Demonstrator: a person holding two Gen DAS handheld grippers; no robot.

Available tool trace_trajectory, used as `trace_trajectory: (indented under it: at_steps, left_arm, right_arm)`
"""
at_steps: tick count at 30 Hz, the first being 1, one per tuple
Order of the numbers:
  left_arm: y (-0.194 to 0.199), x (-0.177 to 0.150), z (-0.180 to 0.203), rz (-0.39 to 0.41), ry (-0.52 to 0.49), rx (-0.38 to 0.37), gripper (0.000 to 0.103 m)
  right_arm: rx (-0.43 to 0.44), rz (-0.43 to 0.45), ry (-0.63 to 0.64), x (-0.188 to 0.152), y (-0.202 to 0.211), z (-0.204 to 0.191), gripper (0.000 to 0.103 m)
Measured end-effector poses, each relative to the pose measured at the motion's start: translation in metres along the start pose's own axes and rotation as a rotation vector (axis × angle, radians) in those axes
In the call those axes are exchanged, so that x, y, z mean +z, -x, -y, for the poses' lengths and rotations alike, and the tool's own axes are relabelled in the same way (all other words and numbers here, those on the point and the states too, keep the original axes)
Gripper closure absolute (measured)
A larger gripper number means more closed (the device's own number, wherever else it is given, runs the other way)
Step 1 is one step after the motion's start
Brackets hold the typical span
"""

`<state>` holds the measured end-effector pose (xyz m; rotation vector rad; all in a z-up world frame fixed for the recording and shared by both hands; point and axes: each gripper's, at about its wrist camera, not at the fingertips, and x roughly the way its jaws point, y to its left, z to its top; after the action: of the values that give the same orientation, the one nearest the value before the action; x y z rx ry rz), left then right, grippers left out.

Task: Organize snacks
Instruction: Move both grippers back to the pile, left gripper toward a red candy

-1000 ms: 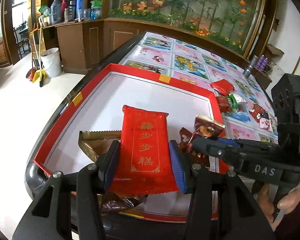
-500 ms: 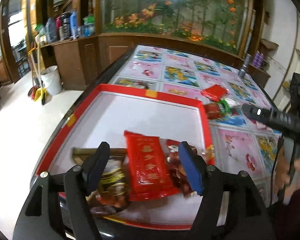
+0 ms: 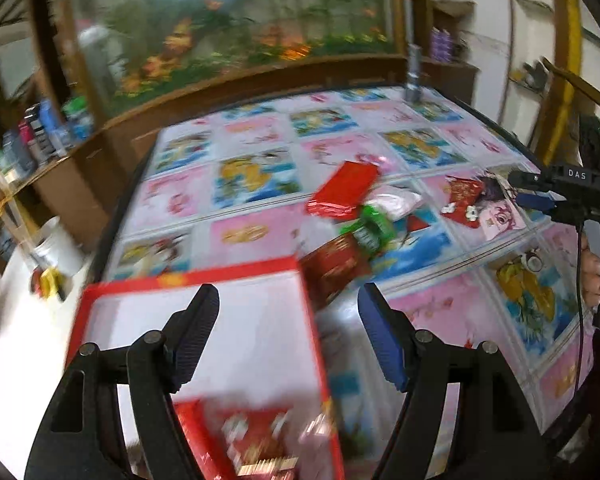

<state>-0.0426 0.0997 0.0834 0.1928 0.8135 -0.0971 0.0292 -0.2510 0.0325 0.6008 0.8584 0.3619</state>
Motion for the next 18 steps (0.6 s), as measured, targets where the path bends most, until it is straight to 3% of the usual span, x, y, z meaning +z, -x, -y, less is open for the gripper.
trace_trajectory:
  at_steps: [9,13,18]
  left_arm:
    - [-0.050,0.032,0.046,-0.082,-0.379,-0.086,0.032]
    - [-0.078,0.040,0.044,-0.191,-0.408,-0.164,0.032]
    - [-0.104,0.036,0.048,-0.242,-0.456,-0.197,0.035]
  right_arm:
    - [0.011,-0.020,-0.065,-0.002,-0.001,0.011,0.043]
    - [0.025,-0.030,-0.099,-0.003,0.000,0.017,0.042]
    - [0.029,-0.043,-0.118,-0.003,-0.001,0.020,0.042]
